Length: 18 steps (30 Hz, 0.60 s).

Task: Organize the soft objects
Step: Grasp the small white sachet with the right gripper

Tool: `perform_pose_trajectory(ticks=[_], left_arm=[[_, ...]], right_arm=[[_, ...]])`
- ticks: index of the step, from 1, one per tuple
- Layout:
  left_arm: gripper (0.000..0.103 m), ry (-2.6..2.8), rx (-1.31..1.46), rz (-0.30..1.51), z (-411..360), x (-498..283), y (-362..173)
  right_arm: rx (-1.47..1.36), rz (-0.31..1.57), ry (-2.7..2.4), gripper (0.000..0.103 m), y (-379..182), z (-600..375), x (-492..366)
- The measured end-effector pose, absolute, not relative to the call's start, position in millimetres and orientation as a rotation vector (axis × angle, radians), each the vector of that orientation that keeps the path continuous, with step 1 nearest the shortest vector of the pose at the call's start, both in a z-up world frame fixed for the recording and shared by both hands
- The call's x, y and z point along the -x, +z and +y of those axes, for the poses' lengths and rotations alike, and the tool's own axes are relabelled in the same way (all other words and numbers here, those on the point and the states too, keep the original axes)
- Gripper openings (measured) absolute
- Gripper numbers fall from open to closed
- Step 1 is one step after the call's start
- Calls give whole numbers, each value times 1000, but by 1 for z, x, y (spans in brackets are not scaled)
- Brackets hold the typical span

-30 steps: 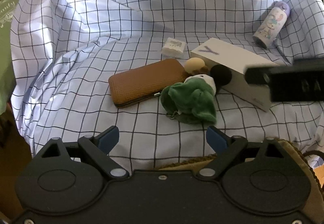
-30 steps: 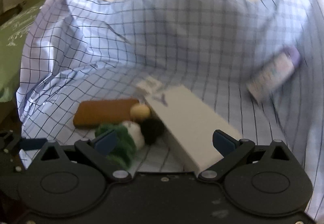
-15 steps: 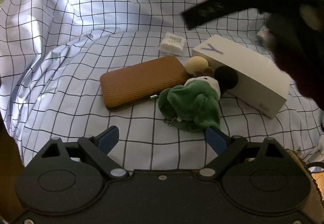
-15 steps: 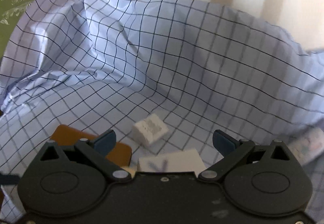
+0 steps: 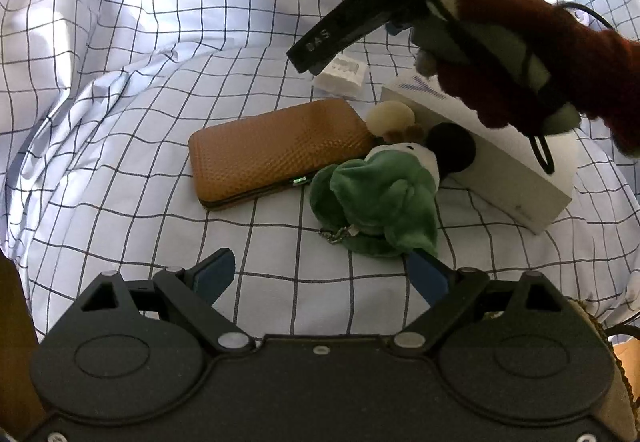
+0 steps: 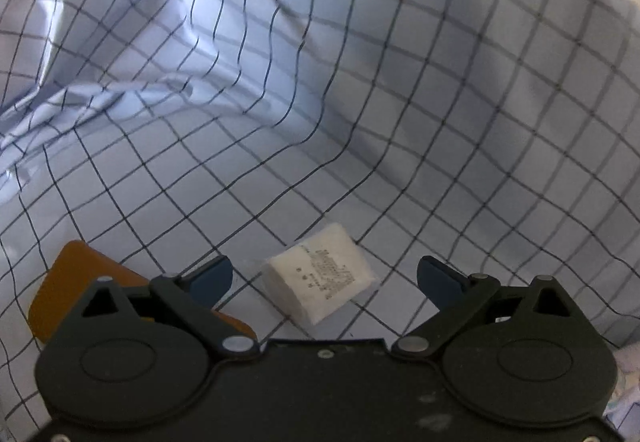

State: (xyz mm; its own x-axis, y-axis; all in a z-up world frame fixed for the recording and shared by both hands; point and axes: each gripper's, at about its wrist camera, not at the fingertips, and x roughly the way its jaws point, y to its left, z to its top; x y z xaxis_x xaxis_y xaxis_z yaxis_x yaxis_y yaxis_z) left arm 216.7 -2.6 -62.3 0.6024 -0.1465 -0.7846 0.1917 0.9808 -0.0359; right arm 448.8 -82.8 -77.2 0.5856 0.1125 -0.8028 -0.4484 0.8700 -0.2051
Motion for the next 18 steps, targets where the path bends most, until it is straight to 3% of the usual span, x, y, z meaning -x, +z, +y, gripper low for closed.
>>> perform_pose_trajectory(ticks=[6,18], left_arm=[[90,-190,-39,904,0,-217,-62],[90,-182,-4,901,5,-219,-61]], right_arm=[[455,973,302,91,-88,-80,-470],[207,1078,158,94,-93,-124,-512]])
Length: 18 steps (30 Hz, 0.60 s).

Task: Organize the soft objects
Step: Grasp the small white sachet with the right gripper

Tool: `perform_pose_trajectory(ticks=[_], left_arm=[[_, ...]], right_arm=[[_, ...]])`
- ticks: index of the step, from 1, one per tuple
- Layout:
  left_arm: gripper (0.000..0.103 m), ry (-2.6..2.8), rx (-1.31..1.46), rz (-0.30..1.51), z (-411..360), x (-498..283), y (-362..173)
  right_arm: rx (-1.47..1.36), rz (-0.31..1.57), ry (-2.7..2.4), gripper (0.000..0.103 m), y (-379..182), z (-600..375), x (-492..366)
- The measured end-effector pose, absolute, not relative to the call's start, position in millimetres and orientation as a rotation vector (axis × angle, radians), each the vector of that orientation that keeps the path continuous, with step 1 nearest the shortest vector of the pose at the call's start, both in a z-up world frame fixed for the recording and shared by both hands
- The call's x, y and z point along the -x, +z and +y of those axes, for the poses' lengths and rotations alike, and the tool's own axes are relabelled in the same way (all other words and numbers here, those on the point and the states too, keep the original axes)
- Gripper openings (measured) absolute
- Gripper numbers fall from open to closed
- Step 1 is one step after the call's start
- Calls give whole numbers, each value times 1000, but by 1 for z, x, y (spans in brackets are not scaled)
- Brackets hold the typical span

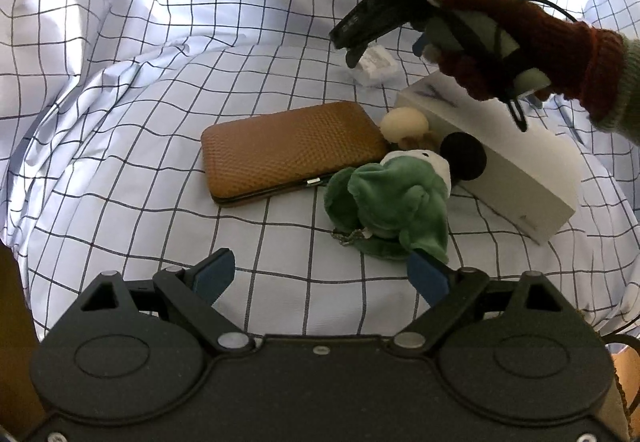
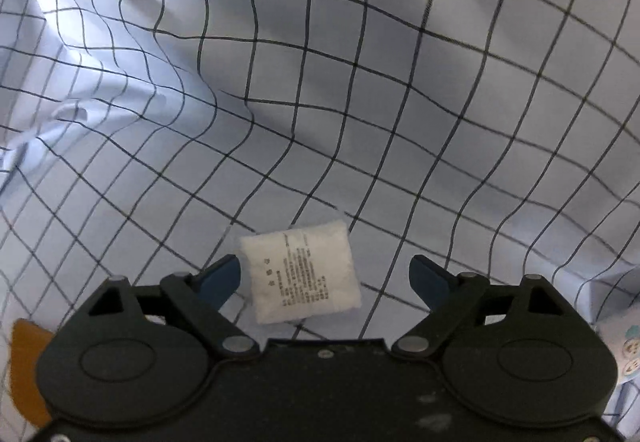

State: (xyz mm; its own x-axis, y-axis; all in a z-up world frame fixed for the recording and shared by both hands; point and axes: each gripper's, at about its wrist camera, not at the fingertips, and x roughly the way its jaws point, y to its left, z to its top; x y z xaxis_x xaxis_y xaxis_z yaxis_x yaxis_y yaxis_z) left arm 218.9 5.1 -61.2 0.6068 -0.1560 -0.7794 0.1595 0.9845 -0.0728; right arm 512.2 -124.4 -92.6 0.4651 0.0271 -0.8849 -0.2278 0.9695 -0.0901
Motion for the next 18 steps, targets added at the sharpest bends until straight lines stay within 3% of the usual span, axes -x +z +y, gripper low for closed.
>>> perform_pose_trajectory(ticks=[2,8,9,13,18], left_arm=[[90,-181,2,903,5,-220,-62],[90,-184,6,899,5,-219,-60],[90,-181,4,898,6,-218,-60],[90,-172,6,899,7,-217,-58],[90,-169,23,901,7,-218,-54]], right_arm=[[222,1077,155,101,-93,-124,-510],[274,1070,146,101,-104,-111,-509],[275,1073,149,97,-106,-110,-511],[262,1090,164,62,-110,-108,-508],[208,1010,119,61,-91,-122,-492]])
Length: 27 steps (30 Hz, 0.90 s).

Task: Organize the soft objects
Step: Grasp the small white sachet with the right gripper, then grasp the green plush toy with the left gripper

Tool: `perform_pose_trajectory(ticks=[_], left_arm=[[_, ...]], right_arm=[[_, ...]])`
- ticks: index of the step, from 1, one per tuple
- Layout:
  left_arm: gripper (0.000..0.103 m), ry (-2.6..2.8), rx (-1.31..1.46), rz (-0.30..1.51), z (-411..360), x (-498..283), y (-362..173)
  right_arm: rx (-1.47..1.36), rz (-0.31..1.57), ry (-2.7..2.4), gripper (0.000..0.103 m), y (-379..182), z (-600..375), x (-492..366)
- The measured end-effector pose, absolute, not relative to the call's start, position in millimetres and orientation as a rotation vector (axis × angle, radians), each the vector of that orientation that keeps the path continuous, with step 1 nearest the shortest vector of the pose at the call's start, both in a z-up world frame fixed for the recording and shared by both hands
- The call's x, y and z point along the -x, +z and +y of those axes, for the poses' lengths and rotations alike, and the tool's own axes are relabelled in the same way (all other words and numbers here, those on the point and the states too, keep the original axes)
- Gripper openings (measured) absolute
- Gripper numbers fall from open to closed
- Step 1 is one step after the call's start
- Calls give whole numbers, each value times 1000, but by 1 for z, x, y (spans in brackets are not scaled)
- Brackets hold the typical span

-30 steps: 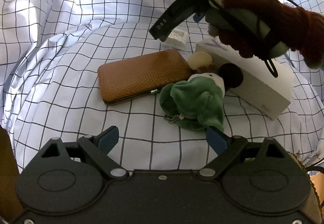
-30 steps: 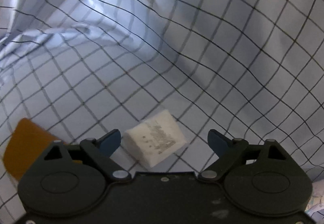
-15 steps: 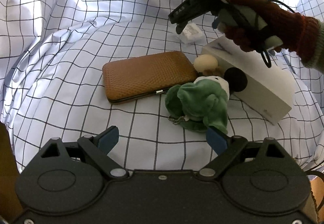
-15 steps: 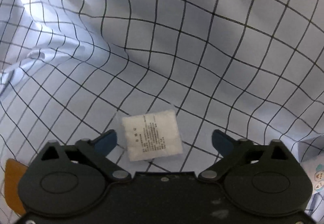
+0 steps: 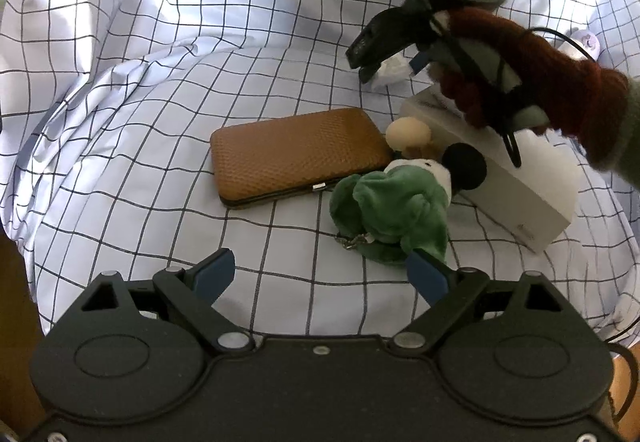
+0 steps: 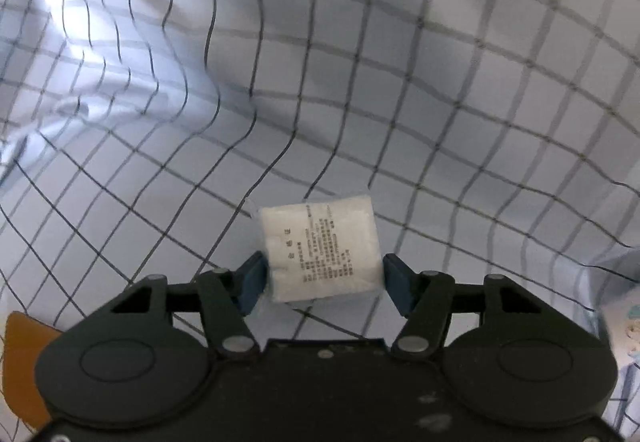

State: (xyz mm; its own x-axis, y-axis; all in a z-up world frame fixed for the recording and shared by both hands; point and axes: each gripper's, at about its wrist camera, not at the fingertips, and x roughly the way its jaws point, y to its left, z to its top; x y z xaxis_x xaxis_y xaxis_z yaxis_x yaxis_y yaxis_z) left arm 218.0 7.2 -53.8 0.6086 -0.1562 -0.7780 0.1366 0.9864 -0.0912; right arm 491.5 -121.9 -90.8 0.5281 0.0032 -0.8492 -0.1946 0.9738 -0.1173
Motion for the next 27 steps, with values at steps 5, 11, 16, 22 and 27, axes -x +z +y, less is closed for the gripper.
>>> perform_pose_trajectory(ticks=[5,11,16,22,27], left_arm=[[90,-188,44,897,2,-220,-46],[90,-214,33,886,-10,-230,-42],[90,-250,31,884,-18,-241,-43],[90,-263,-23,880,-31,-251,-49],[90,-312,-88,878,-48,-257,-59]], right_arm=[[150,886,80,61,-61,-146,-451],[111,735,18,62,-20,-174,-382],[1,680,17,62,7,-200,-332],[-58,633,-4,62,13,-213,-272],[-86,649,-29,62,1,-215,-234]])
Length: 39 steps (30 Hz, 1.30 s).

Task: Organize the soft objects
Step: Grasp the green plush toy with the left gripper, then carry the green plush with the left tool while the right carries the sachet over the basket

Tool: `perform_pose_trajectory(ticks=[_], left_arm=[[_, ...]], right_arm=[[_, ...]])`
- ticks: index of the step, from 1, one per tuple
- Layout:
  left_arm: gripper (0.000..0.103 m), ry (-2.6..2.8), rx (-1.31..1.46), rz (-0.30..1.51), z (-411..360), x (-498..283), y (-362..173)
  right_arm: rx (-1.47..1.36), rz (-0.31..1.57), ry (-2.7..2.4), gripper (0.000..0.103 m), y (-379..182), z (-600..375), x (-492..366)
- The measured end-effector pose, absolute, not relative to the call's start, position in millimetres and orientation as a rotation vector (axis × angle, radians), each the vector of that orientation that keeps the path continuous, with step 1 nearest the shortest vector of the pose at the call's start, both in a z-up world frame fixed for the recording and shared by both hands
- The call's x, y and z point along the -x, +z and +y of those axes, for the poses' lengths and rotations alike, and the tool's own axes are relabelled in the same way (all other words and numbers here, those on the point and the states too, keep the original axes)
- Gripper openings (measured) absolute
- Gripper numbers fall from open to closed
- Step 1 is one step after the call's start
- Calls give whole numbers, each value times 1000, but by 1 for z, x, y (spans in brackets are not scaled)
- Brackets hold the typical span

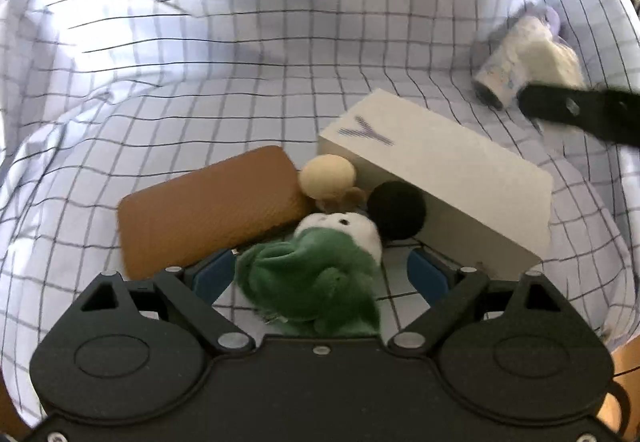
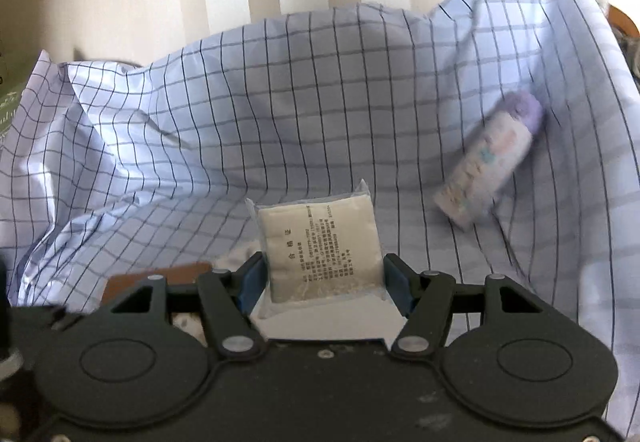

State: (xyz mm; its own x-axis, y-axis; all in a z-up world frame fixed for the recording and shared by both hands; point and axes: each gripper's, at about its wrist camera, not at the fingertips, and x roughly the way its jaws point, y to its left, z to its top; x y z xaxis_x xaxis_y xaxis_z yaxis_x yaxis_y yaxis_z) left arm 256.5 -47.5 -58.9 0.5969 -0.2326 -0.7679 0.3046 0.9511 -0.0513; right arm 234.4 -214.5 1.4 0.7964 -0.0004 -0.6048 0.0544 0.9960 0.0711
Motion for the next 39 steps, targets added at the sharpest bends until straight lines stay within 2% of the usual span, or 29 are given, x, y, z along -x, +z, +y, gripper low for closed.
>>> perform_pose_trajectory(ticks=[5,6,9,11,28,39], left_arm=[[90,-313,-122,889,-58,-263,-69],[86,-314,-121,892,-58,-264,-71],[61,-295,-116,898,-56,-267,-76],[58,-302,-78,898,-52,-266,-74],[58,-262,18,874,-35,-173,-14],[58,-184,-12,861,-29,-103,-5]], right_arm=[[-132,688,-39,62,-9,-216,-211],[-139,692,-44,62,-11,-217,-204],[-163,705,-52,62,-14,-218,-192],[-175,713,-59,62,-15,-219,-187],[-235,667,-40,62,14,-204,-104],[-265,633,-1,63,27,-189,-38]])
